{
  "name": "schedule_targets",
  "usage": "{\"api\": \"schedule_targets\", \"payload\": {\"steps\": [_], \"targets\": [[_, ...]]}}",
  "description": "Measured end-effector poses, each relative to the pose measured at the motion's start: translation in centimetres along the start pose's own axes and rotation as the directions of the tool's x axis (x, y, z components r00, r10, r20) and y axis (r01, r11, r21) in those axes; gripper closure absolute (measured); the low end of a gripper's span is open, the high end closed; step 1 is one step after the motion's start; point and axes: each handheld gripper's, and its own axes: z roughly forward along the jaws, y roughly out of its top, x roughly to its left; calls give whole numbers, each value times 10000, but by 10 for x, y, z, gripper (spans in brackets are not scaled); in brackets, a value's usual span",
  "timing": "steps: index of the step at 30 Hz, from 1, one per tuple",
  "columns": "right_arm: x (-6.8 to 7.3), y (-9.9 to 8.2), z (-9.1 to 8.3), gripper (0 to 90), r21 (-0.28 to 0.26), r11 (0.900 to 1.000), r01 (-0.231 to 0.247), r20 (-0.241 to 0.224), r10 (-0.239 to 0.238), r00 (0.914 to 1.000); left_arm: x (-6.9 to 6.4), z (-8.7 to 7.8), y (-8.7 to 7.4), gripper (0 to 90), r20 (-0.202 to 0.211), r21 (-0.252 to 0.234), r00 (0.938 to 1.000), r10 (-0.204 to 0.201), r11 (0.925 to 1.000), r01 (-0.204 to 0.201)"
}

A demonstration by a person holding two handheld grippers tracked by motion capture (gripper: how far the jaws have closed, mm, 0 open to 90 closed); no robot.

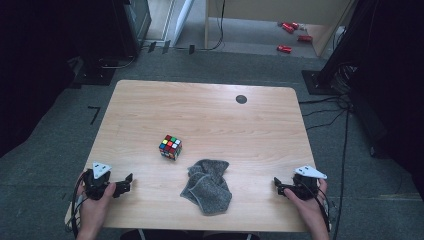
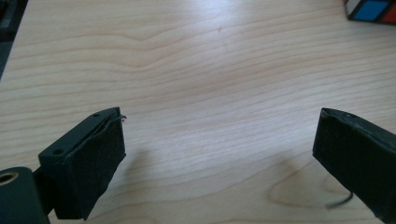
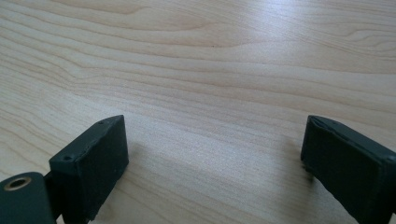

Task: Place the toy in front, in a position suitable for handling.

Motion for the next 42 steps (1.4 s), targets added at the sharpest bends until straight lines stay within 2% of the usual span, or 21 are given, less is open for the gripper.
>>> {"api": "schedule_targets", "payload": {"steps": [2,4,5,6,7,8,9,10,11,13,14,15,17,18,24,29,31,33,38,42], "targets": [[0,0,0,70,-27,10000,-7,17,7,10000,-5,2,5,25,235,-139,9997,34,9999,-31],[0,0,0,71,-28,10000,-9,30,9,10000,-8,4,8,25,252,-187,9996,92,9998,-88],[1,0,1,71,-43,10000,-33,49,33,10000,-14,7,14,25,514,-309,9986,124,9995,-108],[1,0,1,71,-44,10000,-37,56,37,10000,-14,7,14,25,514,-309,9986,124,9995,-108],[1,0,1,71,-44,10000,-44,64,44,10000,-23,11,22,25,750,-481,9967,302,9985,-266],[1,0,1,71,-44,10000,-44,64,44,10000,-23,11,22,25,750,-481,9967,302,9985,-266],[1,0,1,71,-44,10000,-48,67,48,10000,-31,14,28,25,1049,-570,9933,474,9975,-416],[1,0,1,71,-44,10000,-48,67,48,10000,-31,14,28,25,1049,-570,9933,474,9975,-416],[1,0,1,73,-47,10000,-50,67,50,10000,-42,18,34,25,1238,-737,9887,841,9944,-754],[1,0,1,74,-49,10000,-59,70,59,10000,-50,22,40,25,1439,-823,9840,1051,9922,-939],[1,0,1,75,-52,10000,-61,74,61,10000,-50,22,40,26,1439,-823,9840,1051,9922,-939],[1,0,1,75,-50,10000,-64,75,64,10000,-58,28,44,26,1583,-923,9801,1199,9901,-1062],[1,0,1,75,-50,10000,-65,74,66,10000,-62,31,47,26,1646,-893,9788,1217,9901,-1081],[1,0,1,75,-52,10000,-69,76,69,9999,-67,36,49,26,1777,-844,9751,1327,9893,-1193],[1,0,1,79,-79,9999,-86,82,86,9999,-80,46,56,62,1872,-851,9717,1443,9878,-1303],[1,0,1,79,-77,9999,-95,82,95,9999,-96,53,62,65,2103,-771,9630,1686,9848,-1556],[1,0,1,79,-78,9999,-94,83,94,9999,-102,56,62,65,2060,-638,9637,1699,9850,-1601],[1,0,1,79,-78,9999,-94,83,95,9999,-107,61,64,65,1789,-294,9713,1565,9877,-1537],[1,0,1,79,-78,9999,-91,83,92,9999,-117,71,68,66,1582,-72,9775,1397,9901,-1403],[1,0,1,79,-85,9999,-78,81,79,9999,-120,76,73,77,1447,-103,9822,1200,9927,-1198]]}}
